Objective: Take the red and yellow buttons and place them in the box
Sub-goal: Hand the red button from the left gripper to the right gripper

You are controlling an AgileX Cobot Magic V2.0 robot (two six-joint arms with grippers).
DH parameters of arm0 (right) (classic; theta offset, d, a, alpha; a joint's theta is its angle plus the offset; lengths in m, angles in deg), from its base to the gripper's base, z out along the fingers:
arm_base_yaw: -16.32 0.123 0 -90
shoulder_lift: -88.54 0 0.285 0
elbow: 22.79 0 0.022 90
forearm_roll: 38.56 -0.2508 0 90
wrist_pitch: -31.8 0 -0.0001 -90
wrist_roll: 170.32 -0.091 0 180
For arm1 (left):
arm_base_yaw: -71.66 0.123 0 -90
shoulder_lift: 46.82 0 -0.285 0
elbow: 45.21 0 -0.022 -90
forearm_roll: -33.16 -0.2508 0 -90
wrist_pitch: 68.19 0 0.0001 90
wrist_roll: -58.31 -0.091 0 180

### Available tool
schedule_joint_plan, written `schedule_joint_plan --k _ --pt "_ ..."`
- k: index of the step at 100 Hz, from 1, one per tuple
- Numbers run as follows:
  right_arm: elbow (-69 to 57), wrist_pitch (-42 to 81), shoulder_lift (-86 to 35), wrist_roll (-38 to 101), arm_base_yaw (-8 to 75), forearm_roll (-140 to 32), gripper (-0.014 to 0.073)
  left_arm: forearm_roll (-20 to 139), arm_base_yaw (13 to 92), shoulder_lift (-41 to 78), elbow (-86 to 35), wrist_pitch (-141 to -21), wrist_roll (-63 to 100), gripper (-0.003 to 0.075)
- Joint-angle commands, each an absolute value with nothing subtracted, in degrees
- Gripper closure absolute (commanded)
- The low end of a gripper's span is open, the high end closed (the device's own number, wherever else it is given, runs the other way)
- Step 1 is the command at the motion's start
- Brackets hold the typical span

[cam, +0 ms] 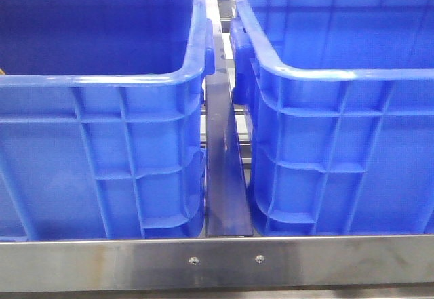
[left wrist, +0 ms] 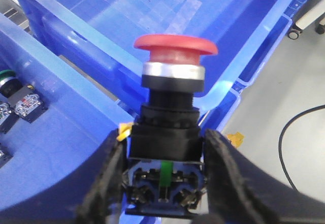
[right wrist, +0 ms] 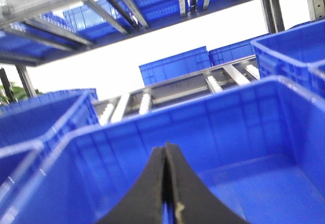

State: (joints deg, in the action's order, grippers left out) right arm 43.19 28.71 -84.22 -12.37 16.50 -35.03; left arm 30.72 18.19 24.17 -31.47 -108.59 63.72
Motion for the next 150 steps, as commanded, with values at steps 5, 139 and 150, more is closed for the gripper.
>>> schedule_joint_plan --k 5,139,150 --pt "30.8 18.8 -82.6 -13.9 16.6 -34.7 0.0662 30.6 17.7 23.1 -33.1 -103.6 63.7 0.0739" --pt "10.4 -15.1 -48.2 26.4 16.6 -103.4 0.0085 30.6 17.7 23.1 -33.1 -104.1 63.7 0.0739" --pt "10.4 -17.9 -43.1 34.3 16.6 -112.2 0.0085 30.6 17.7 23.1 -33.1 -104.1 63.7 0.0739"
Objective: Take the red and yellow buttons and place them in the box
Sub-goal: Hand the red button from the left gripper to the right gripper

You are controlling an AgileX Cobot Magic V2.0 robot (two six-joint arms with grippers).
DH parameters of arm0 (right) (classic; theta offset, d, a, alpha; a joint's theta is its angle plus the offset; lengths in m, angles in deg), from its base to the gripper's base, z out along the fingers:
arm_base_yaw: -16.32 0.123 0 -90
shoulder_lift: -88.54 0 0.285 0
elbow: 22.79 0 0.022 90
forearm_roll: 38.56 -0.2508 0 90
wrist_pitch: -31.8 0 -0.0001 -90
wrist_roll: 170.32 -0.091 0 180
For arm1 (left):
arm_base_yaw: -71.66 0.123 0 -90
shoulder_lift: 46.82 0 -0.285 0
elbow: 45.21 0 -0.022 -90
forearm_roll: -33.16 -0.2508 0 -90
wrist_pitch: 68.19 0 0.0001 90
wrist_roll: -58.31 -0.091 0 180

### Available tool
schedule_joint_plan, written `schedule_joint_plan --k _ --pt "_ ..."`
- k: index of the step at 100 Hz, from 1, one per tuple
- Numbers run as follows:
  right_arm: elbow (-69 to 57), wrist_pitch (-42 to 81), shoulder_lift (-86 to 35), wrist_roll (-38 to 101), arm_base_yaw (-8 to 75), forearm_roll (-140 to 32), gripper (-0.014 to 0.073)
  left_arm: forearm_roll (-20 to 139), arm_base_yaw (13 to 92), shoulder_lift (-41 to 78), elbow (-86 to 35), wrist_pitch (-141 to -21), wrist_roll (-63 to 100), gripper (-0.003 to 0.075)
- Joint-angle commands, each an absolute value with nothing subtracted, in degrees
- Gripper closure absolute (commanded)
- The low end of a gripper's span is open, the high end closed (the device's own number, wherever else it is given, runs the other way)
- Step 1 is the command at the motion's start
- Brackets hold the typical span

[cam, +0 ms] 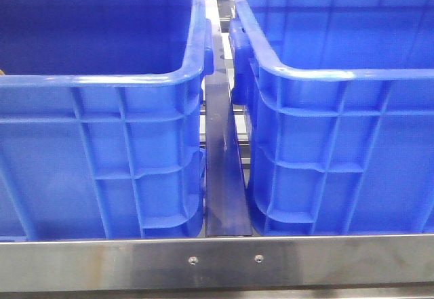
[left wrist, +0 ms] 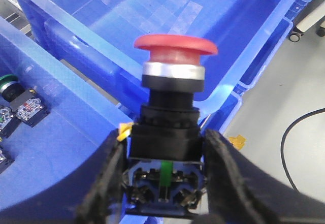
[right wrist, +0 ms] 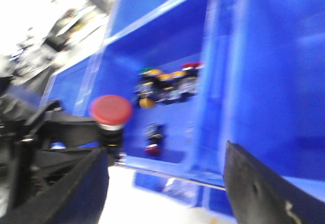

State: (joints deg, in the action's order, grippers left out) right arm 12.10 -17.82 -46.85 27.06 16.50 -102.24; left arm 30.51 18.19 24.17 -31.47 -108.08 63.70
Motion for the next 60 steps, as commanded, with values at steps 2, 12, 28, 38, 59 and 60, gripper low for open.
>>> schedule_joint_plan --k 2,12,28,38,59,60 --pt "10.4 -18.2 -42.1 35.4 16.6 -113.3 0.0085 30.6 17.7 23.1 -33.1 -104.1 63.7 0.0739" --pt "10.4 -20.2 -38.0 39.4 16.8 -117.3 0.0085 30.6 17.7 23.1 -33.1 -104.1 63.7 0.0739" --pt "10.4 -20.8 -32.5 44.0 20.5 -121.5 0.0085 30.6 17.7 23.1 -33.1 -104.1 63.7 0.0739" --pt "9.7 -19.9 -29.6 45.7 24.3 -122.5 0.0085 30.6 17.7 23.1 -33.1 -104.1 63.7 0.0739" --pt "5.3 -17.4 -23.4 47.6 31.6 -122.7 0.0085 30.6 17.7 23.1 -33.1 -104.1 63.7 0.0739" --pt "5.1 -17.4 -23.0 47.7 32.0 -122.7 0.0085 30.6 17.7 23.1 -33.1 -104.1 63.7 0.0739"
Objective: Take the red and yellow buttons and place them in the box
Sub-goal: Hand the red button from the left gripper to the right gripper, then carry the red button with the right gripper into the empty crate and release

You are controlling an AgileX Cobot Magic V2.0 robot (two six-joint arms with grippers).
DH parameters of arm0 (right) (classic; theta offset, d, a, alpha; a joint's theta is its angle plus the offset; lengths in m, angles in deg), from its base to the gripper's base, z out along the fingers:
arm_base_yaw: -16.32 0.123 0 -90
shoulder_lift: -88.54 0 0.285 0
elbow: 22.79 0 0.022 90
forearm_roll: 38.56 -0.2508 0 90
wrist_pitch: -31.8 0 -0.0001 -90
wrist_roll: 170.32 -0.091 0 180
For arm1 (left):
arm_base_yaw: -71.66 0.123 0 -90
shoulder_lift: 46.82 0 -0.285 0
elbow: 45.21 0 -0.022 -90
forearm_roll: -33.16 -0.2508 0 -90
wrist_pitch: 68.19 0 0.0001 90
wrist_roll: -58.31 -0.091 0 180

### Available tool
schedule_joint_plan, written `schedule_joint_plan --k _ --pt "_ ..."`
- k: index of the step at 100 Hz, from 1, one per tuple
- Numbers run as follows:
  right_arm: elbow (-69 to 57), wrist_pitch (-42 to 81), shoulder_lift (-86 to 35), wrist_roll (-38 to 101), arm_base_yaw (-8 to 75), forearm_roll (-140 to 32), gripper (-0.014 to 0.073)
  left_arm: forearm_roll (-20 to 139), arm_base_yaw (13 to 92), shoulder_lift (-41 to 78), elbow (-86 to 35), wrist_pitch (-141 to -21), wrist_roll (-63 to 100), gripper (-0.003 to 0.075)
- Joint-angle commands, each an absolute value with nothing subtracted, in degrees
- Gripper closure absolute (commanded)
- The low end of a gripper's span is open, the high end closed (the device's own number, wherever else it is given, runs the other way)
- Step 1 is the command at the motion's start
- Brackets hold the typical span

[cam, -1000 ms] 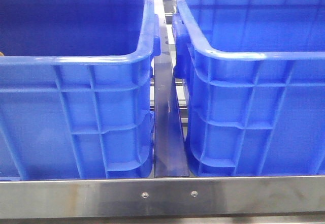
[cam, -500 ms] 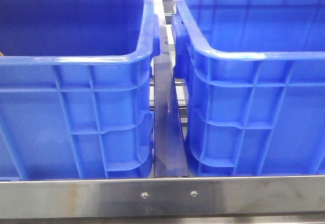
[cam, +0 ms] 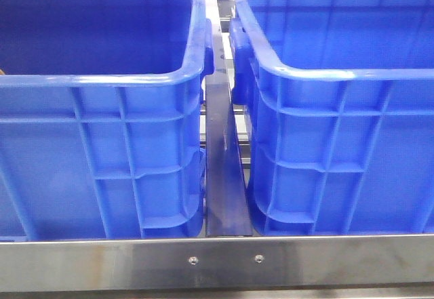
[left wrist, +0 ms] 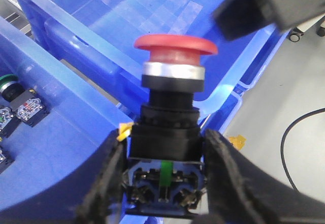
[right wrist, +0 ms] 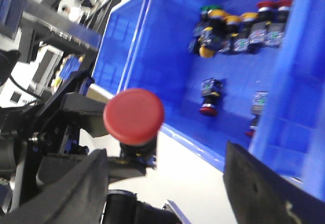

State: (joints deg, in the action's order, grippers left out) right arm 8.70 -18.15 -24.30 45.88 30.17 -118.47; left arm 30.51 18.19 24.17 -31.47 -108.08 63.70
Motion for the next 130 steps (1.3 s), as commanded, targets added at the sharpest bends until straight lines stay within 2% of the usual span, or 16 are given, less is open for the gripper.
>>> schedule_joint_plan --k 1,48,71,76,83,96,105,111,130 --pt "4.9 -17.4 -22.8 47.8 32.1 -122.8 0.0085 30.6 17.7 23.1 -33.1 -104.1 63.7 0.0739" --pt "-4.0 -19.0 -12.3 48.9 39.4 -123.4 0.0097 30.6 17.7 23.1 -33.1 -104.1 63.7 0.0739" --pt "-4.0 -20.8 -12.1 49.3 39.4 -123.4 0.0363 30.6 17.7 23.1 -33.1 -104.1 63.7 0.0734" --pt "-4.0 -20.8 -12.1 50.0 39.4 -123.4 0.0386 30.1 17.7 23.1 -33.1 -104.1 63.7 0.0706" --pt "-4.0 -20.8 -12.1 50.8 39.4 -123.4 0.0389 29.9 17.7 23.1 -33.1 -104.1 63.7 0.0617" --pt "-4.0 -20.8 -12.1 52.2 39.4 -123.4 0.0389 29.5 17.7 23.1 -33.1 -104.1 63.7 0.0365" --pt "-4.0 -20.2 -12.1 54.2 39.3 -123.4 0.0389 28.9 17.7 23.1 -33.1 -104.1 63.7 0.0254" --pt "-4.0 -18.9 -12.1 55.4 39.3 -123.4 0.0389 28.5 17.7 23.1 -33.1 -104.1 63.7 0.0234" --pt "-4.5 -14.4 -12.1 59.5 37.0 -123.3 0.0389 25.3 19.6 23.1 -33.1 -104.1 70.1 0.0239"
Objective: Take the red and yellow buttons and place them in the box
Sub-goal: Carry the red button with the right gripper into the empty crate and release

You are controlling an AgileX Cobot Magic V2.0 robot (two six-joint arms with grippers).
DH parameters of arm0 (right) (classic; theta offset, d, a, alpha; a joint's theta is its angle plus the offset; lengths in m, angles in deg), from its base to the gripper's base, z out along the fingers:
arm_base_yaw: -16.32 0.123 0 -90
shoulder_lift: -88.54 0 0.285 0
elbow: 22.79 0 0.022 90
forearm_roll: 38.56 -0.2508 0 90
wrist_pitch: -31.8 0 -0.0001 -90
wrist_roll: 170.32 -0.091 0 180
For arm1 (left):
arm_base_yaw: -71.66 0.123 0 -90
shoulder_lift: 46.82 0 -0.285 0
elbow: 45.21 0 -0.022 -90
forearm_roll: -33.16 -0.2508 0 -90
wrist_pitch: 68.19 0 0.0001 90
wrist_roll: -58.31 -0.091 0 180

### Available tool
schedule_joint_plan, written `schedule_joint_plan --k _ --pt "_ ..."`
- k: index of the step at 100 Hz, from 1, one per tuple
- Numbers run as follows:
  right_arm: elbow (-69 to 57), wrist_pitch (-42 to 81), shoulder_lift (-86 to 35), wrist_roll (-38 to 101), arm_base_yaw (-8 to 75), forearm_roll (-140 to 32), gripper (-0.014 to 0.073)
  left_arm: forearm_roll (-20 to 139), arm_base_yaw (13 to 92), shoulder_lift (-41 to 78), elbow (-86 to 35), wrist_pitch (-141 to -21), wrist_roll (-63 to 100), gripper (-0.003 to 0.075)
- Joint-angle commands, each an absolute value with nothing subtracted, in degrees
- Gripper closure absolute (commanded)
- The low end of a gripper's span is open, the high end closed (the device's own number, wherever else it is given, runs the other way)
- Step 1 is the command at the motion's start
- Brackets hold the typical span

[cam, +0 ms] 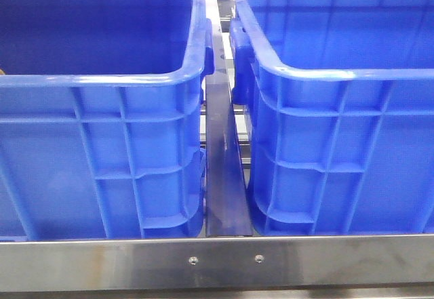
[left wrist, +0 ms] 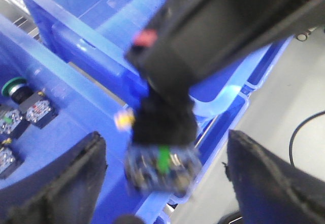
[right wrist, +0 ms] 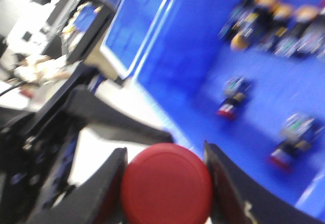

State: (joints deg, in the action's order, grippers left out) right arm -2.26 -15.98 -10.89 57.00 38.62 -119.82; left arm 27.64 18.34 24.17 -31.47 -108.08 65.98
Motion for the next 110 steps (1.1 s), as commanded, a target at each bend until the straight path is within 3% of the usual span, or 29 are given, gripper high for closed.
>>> schedule_joint_plan --k 1,48,94,110 --pt "-4.5 -14.3 -12.1 59.7 36.8 -123.3 0.0389 25.0 20.0 23.1 -33.1 -104.3 70.7 0.0239" --pt "-4.5 -14.5 -12.7 65.0 21.7 -123.0 0.0389 24.4 45.5 21.9 -32.2 -107.0 72.6 0.0239" --pt "-4.5 0.2 -12.7 72.6 17.9 -117.7 0.0389 23.8 64.9 3.9 -16.6 -104.3 72.6 0.0239" --pt "-4.5 8.2 -11.8 76.8 18.0 -117.0 0.0389 23.5 66.7 -2.4 -12.6 -103.4 72.6 0.0339"
